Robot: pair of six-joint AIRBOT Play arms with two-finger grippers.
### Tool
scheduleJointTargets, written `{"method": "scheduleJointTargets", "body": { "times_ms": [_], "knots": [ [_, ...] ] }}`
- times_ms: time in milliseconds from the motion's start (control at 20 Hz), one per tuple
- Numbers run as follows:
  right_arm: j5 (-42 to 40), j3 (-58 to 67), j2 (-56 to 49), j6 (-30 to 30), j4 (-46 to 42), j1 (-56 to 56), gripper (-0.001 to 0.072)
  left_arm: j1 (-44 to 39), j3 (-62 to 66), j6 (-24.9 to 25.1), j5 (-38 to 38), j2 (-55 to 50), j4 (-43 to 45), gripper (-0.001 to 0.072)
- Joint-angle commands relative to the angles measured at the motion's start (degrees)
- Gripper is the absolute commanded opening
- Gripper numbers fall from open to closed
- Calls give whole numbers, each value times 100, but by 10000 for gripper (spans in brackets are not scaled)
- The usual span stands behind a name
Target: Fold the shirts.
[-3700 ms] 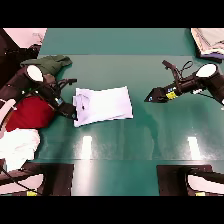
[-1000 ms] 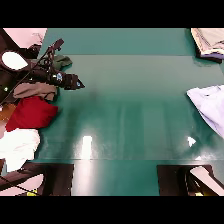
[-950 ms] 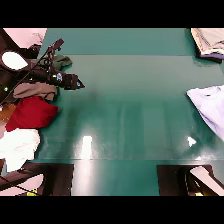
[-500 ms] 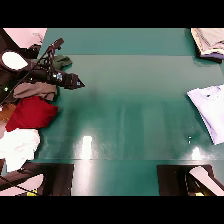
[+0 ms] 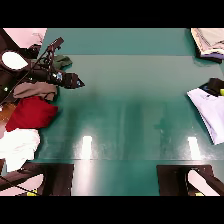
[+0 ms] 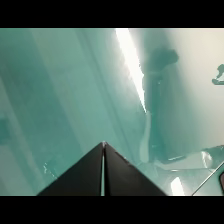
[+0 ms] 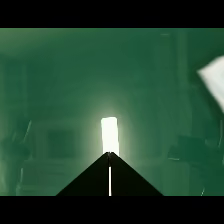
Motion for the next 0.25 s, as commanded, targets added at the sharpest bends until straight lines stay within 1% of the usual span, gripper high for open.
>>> {"method": "scheduleJointTargets", "body": {
  "times_ms": [0,200],
  "knots": [
    [-94,7,4,-2,79,885,15,2,7,4,66,4,0,25],
    [31,7,4,-2,87,1008,15,2,7,4,63,4,0,25]
  ]
}}
